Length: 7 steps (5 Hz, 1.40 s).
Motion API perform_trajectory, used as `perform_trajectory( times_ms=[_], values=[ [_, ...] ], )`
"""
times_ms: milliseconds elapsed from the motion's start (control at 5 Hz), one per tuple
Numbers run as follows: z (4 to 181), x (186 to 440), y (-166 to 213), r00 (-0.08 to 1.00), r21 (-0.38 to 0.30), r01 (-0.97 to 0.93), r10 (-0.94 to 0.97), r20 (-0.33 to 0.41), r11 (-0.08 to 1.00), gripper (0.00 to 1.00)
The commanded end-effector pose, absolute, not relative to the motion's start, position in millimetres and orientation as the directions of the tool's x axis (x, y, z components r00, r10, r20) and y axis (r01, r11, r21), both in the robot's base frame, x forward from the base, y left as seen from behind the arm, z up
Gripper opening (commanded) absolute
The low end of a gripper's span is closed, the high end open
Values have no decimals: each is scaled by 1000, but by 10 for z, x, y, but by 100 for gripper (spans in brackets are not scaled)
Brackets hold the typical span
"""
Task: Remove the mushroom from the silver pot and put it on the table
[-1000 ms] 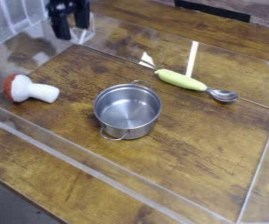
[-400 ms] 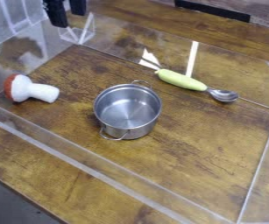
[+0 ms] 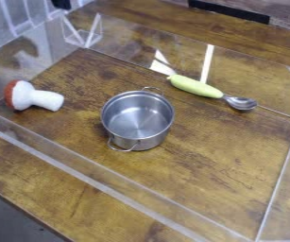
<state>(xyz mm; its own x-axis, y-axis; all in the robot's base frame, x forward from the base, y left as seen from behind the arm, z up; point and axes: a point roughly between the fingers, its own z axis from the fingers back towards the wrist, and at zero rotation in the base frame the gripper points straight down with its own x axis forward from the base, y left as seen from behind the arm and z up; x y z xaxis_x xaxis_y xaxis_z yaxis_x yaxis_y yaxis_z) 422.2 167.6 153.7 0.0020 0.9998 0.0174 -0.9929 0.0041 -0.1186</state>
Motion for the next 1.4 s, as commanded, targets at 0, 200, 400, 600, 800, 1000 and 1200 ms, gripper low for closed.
perform_trajectory(
  times_ms=[0,200,400,600,800,1000,1200],
  values=[
    [1631,4230,1810,-10,-164,-986,999,37,-4,100],
    [1548,4293,1845,-3,-152,-988,1000,30,2,100],
    [1432,4236,1818,-10,-147,-989,1000,28,-6,100],
    [1499,4124,1742,-26,-165,-986,999,24,-21,100],
    [1610,4186,1734,-41,-175,-984,999,22,-37,0],
    [1607,4265,1776,-66,-177,-982,998,18,-61,100],
    [1525,4334,1826,-85,-173,-982,996,12,-81,100]
  ],
)
